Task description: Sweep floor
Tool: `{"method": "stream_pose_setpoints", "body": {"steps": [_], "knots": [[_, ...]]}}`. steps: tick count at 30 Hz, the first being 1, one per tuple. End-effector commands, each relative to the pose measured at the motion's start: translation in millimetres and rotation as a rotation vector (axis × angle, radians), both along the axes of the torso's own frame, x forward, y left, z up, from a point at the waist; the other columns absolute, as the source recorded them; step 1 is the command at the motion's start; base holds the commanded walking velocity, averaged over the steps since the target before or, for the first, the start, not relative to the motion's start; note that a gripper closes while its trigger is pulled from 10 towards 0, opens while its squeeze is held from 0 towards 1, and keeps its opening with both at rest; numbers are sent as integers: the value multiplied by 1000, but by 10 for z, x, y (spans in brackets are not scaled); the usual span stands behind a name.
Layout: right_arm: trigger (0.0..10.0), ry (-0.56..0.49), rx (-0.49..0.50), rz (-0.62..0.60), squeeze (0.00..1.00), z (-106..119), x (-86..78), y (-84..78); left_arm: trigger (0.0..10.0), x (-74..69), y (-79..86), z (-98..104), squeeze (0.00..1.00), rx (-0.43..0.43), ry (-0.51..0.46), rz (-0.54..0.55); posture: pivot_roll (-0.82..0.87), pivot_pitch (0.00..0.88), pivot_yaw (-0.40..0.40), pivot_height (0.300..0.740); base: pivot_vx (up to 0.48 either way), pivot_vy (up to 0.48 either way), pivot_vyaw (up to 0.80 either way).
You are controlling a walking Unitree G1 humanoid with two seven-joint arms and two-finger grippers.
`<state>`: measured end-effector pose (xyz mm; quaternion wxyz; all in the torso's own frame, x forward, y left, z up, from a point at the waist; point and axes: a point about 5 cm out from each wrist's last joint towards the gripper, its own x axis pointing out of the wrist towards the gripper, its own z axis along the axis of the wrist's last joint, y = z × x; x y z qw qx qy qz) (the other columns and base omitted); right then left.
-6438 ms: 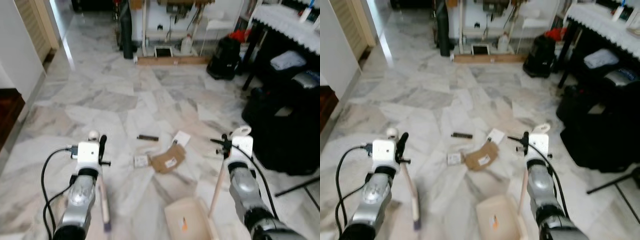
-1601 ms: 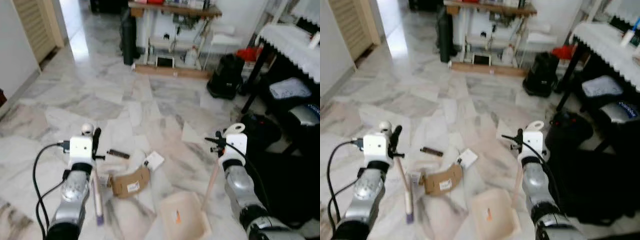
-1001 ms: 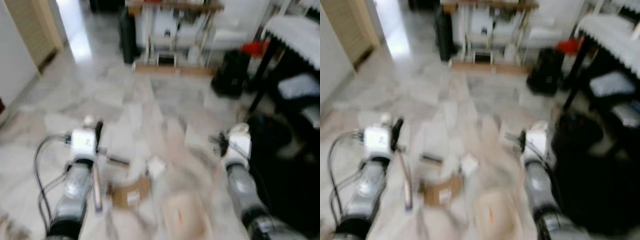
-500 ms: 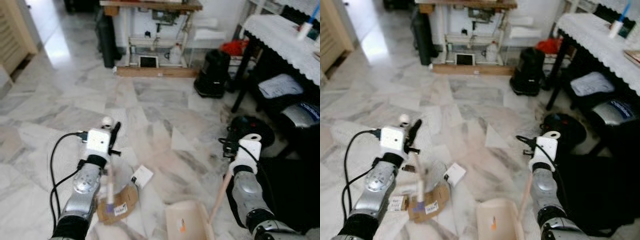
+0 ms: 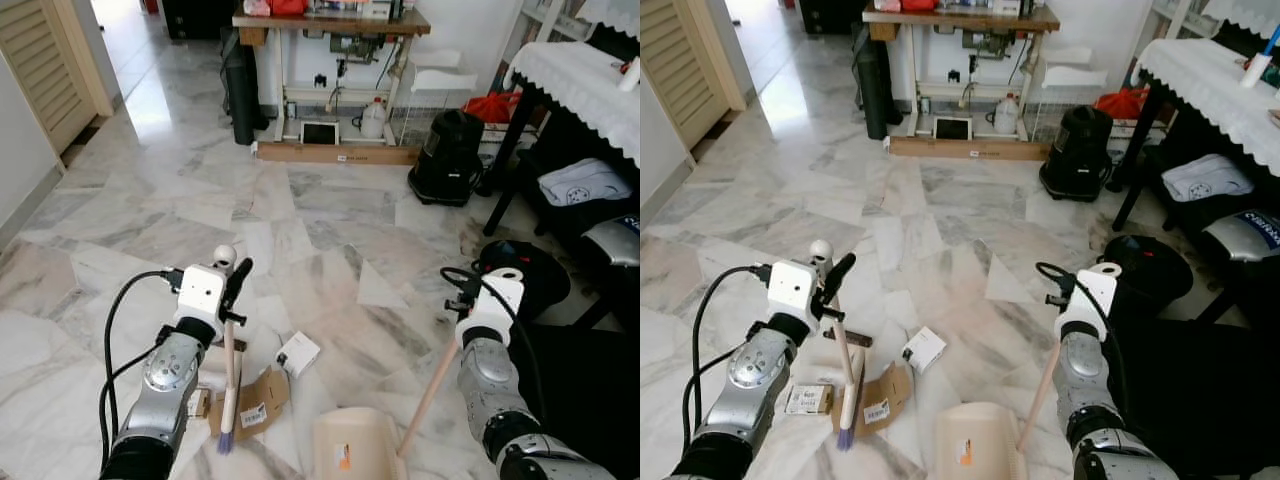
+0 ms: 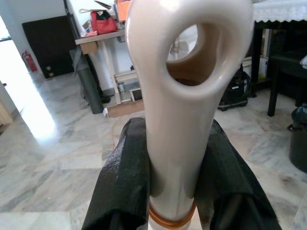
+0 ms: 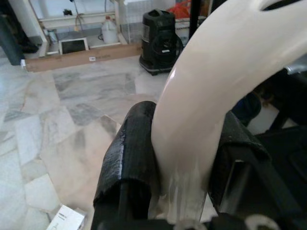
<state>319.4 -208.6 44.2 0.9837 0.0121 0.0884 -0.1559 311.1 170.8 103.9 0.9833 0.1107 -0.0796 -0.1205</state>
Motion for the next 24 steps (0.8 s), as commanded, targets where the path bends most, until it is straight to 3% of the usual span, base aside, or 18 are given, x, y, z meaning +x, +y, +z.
{"method": "stream_pose_setpoints", "body": {"steps": [1, 14, 24], "knots": [[10000, -22, 1, 0, 0, 86, 74, 11, 10000, 59, 5, 89, 0, 17, -29, -18, 12, 0, -35, 740, 0, 0, 0], [10000, -30, 2, 7, 0, 94, 77, 20, 10000, 79, 14, 66, 0, 4, -14, -2, 20, 0, -43, 740, 0, 0, 0], [10000, -38, 0, -7, 0, 105, 72, -23, 10000, 128, -15, 130, 0, 1, -40, -1, 18, 0, -38, 740, 0, 295, 0]]}}
